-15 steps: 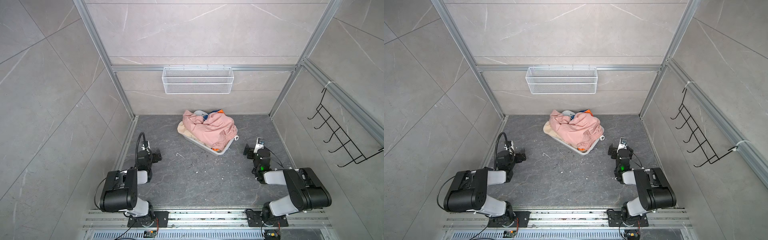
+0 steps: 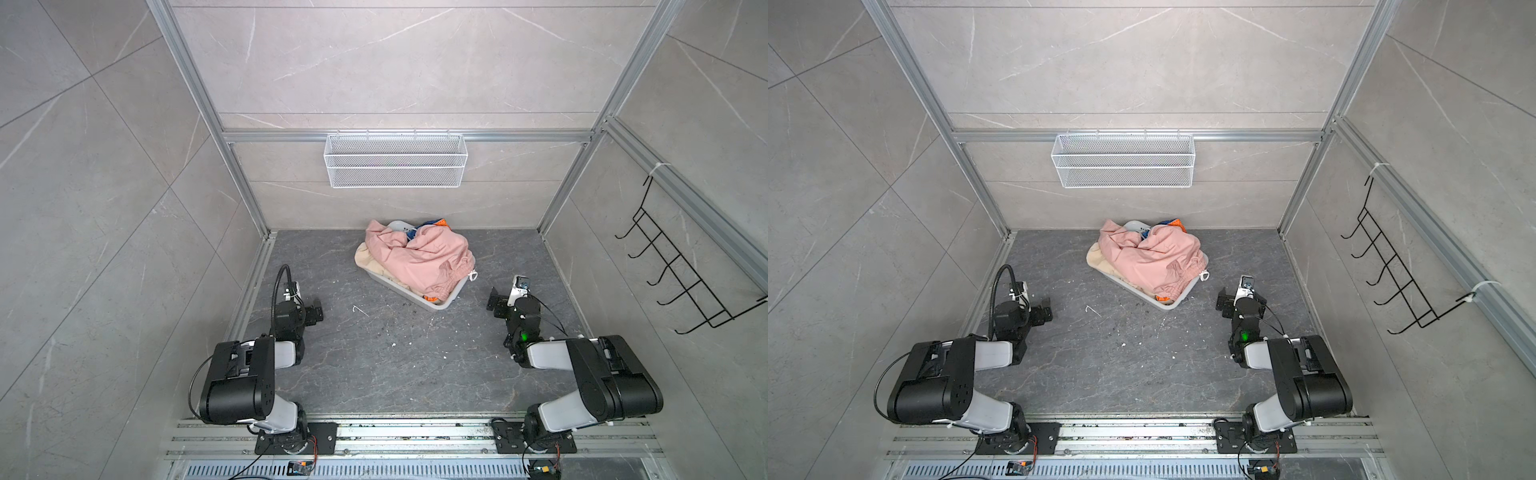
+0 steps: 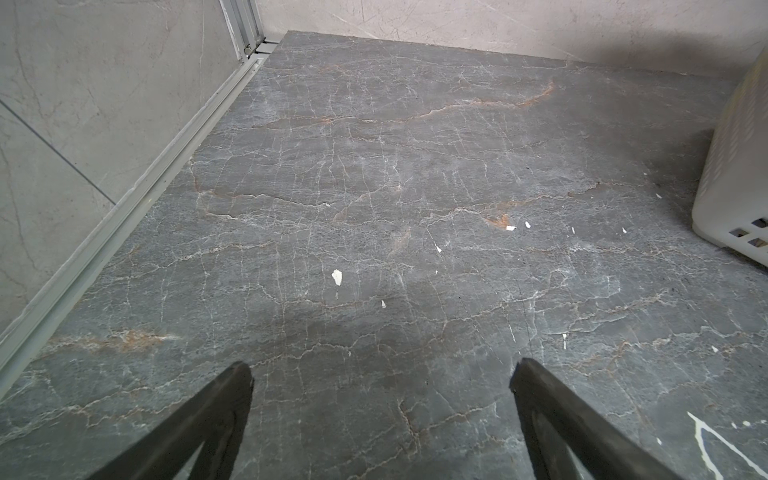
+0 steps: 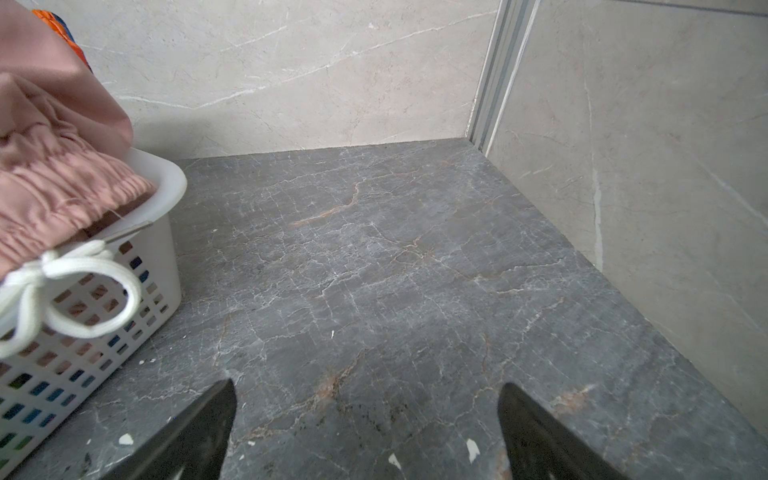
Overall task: Fold and stack the shorts
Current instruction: 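Reach both grippers toward the white basket, right gripper to the pink shorts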
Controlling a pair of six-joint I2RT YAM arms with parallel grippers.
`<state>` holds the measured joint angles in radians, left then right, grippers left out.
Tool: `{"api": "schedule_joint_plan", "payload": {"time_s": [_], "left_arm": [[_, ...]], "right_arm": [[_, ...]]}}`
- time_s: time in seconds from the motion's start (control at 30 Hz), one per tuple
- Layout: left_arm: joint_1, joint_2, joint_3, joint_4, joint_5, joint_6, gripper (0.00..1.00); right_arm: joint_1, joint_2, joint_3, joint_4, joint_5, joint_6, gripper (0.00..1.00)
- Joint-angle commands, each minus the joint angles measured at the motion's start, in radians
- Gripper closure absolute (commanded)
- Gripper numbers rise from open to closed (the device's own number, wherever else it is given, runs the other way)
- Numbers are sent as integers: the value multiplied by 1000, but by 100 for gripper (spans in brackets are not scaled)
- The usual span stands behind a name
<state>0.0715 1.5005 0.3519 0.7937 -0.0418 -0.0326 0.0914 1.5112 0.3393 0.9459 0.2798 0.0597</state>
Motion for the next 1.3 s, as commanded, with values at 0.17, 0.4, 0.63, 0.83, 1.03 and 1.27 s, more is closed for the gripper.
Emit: {"api": "schedule_joint_plan", "payload": {"time_s": [0.17, 0.4, 0.63, 0.83, 1.03, 1.27], "left_arm": [[-4, 1, 14, 44, 9, 17, 0], [1, 1, 15, 44, 20, 14, 0], [-13, -20, 16, 32, -44, 9, 0], [-111, -231, 132, -332, -262, -10, 0], [-148, -414, 153, -358, -155, -278, 0], [-248, -394, 378, -566, 87, -406, 0]], "right_arm": [[2, 6, -8, -1, -5, 8, 1], [2, 6, -9, -1, -5, 8, 1], [3, 4, -10, 1, -5, 7, 1], [20, -272, 163, -555, 92, 61, 1], [22, -477, 290, -913, 212, 293, 1], [48, -456, 415, -1195, -66, 617, 1]]}}
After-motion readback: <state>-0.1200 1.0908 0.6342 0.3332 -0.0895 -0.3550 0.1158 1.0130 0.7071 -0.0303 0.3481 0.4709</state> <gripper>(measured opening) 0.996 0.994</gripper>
